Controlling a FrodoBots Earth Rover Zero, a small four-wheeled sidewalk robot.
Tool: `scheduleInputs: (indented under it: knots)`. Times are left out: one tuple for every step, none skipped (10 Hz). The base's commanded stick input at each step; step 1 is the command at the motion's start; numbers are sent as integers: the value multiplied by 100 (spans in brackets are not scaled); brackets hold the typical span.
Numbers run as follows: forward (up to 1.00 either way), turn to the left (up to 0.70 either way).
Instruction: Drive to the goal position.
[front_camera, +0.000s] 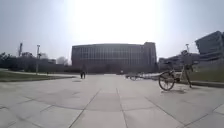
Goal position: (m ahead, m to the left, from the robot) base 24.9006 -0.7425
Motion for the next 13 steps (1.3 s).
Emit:
scheduleInputs:
  knots:
    - [70, 0]
    - [70, 0]
    - [70, 0]
    - [70, 0]
    - [70, 0]
    - [70, 0]
    - [70, 0]
    - [70, 0]
    - [70, 0]
    - [70, 0]
    - [70, 0]
    - [70, 0]
    - [70, 0]
